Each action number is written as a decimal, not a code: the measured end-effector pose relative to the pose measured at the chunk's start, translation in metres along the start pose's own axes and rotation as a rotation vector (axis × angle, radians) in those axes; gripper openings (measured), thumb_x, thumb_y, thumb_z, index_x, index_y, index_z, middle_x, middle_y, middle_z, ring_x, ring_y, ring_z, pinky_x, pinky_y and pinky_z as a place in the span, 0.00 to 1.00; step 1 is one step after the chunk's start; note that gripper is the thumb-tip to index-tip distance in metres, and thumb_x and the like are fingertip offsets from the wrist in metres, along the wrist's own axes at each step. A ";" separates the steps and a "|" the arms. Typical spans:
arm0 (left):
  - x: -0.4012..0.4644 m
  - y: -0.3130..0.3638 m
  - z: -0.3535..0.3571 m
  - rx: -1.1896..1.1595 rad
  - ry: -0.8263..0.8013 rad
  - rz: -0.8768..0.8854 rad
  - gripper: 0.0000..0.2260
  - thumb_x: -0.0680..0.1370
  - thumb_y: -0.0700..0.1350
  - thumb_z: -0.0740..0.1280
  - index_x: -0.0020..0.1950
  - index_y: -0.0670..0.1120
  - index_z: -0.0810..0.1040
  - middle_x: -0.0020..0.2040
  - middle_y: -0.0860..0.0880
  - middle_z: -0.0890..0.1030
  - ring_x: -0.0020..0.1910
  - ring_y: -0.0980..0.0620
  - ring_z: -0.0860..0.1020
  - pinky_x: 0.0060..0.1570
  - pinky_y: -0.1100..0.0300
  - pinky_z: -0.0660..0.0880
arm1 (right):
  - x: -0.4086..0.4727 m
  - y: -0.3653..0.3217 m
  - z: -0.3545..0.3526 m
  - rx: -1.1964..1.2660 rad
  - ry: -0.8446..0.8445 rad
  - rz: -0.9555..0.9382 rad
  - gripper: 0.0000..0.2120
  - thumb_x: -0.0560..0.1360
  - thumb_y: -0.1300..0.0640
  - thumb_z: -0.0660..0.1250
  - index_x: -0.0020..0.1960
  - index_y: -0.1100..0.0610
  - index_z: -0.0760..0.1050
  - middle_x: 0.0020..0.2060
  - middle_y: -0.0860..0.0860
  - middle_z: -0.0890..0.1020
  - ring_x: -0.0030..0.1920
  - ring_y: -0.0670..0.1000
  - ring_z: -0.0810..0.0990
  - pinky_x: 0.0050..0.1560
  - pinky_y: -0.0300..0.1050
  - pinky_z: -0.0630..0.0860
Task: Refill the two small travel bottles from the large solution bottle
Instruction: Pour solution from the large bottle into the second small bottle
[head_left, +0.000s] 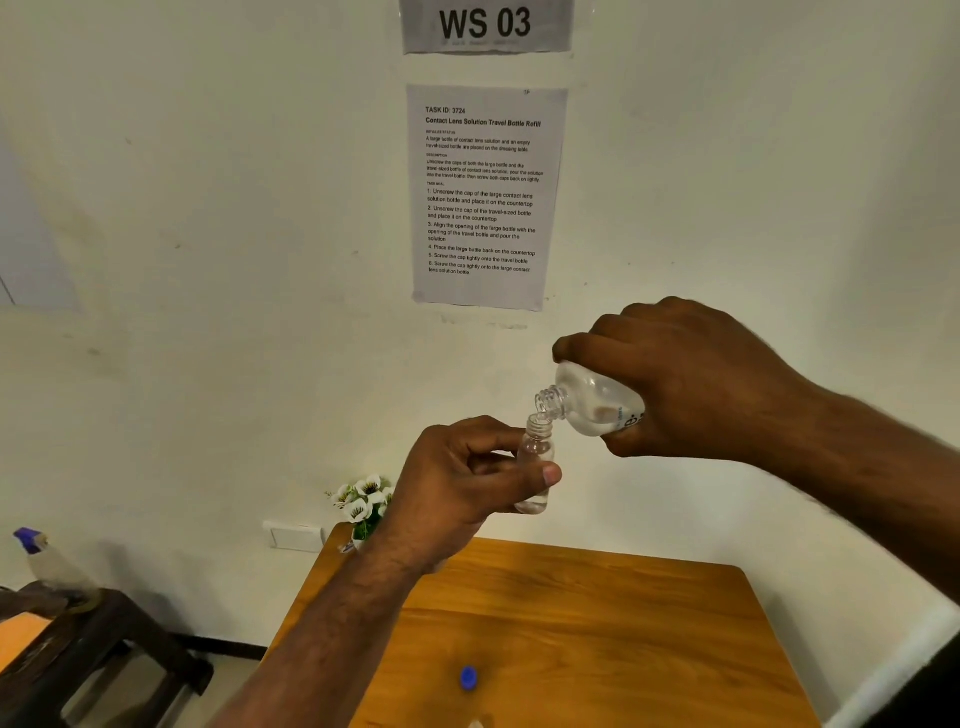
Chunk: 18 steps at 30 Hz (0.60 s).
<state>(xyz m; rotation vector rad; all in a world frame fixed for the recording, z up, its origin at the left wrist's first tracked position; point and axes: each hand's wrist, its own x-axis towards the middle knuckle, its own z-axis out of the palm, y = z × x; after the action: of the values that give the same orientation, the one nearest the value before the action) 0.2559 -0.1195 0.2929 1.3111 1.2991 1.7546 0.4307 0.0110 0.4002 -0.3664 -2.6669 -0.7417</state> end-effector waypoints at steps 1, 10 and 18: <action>0.000 0.000 0.000 0.003 0.001 0.001 0.09 0.71 0.34 0.77 0.51 0.36 0.87 0.44 0.44 0.85 0.42 0.39 0.86 0.40 0.46 0.85 | 0.000 0.000 0.000 0.001 0.002 -0.002 0.31 0.63 0.42 0.69 0.66 0.43 0.68 0.48 0.44 0.80 0.44 0.53 0.78 0.43 0.47 0.75; -0.001 -0.001 -0.001 0.015 0.013 -0.003 0.09 0.71 0.35 0.77 0.51 0.37 0.87 0.45 0.42 0.85 0.42 0.39 0.86 0.41 0.44 0.85 | 0.001 -0.001 0.000 -0.015 -0.001 -0.004 0.32 0.63 0.42 0.69 0.66 0.43 0.68 0.49 0.43 0.81 0.45 0.53 0.79 0.44 0.48 0.75; -0.001 0.001 -0.001 0.003 0.006 -0.002 0.09 0.71 0.32 0.77 0.50 0.35 0.86 0.42 0.45 0.85 0.40 0.44 0.86 0.38 0.52 0.84 | 0.001 -0.001 -0.001 -0.025 0.002 -0.004 0.33 0.63 0.42 0.70 0.66 0.43 0.68 0.49 0.43 0.80 0.45 0.53 0.79 0.44 0.46 0.73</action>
<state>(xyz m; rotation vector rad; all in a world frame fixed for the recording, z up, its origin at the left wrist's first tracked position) 0.2558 -0.1210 0.2934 1.3069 1.3064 1.7577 0.4297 0.0098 0.4011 -0.3662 -2.6590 -0.7772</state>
